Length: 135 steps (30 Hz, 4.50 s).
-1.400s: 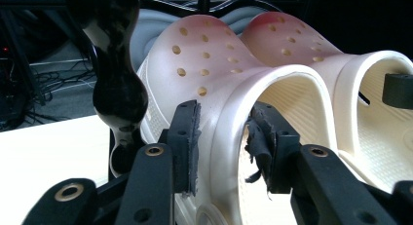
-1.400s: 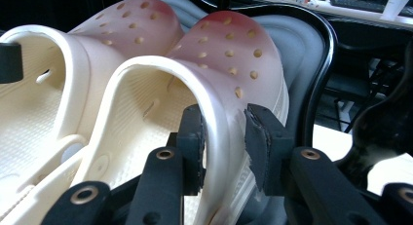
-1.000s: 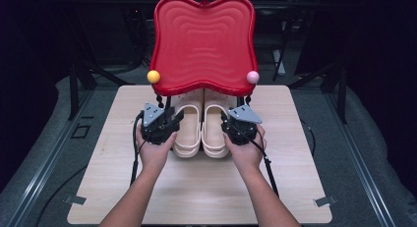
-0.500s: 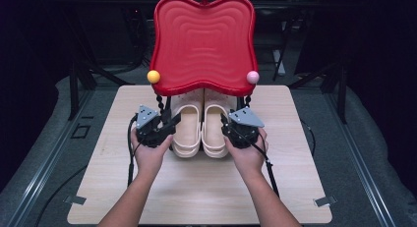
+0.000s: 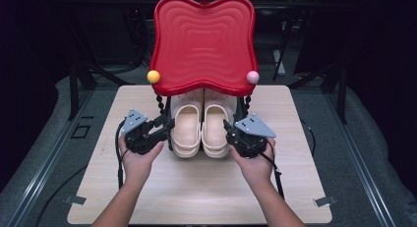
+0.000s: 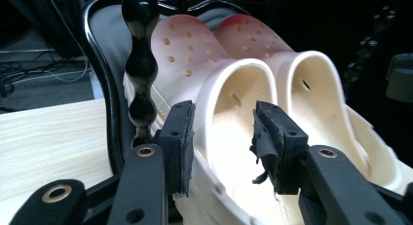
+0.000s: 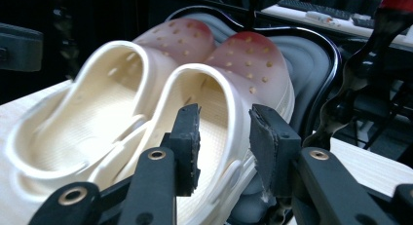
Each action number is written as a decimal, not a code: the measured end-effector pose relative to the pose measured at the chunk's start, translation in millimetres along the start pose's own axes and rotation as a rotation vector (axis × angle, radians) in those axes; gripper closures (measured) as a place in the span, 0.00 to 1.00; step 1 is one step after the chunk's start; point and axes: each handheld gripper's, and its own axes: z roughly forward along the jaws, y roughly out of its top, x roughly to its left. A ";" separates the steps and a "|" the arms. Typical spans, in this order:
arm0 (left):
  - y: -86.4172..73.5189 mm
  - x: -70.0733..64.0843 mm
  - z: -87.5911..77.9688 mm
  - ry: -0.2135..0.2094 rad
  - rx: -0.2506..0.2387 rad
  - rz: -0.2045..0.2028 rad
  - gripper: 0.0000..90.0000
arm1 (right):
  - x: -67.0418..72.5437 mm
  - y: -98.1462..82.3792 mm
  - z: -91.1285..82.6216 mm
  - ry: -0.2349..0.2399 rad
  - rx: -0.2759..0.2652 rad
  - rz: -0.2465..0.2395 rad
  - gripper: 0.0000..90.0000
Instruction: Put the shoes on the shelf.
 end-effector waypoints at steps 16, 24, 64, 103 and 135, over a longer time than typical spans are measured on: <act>-30.1 -13.0 -41.1 -0.059 0.014 0.029 0.70 | 21.8 -29.0 -36.5 0.122 0.025 0.013 0.76; -55.3 -17.9 -37.8 -0.086 0.058 0.012 0.70 | 32.7 -52.5 -36.0 0.138 0.047 0.011 0.79; -98.4 -27.3 2.2 -0.076 0.222 0.037 0.98 | 35.7 -98.7 2.9 0.190 0.212 0.089 0.97; -63.1 -18.6 18.0 -0.034 0.206 0.046 1.00 | 10.8 -80.8 11.6 0.111 0.190 0.116 1.00; -50.1 -10.4 59.0 0.002 0.243 0.022 1.00 | -6.3 -70.6 46.3 0.087 0.197 0.183 1.00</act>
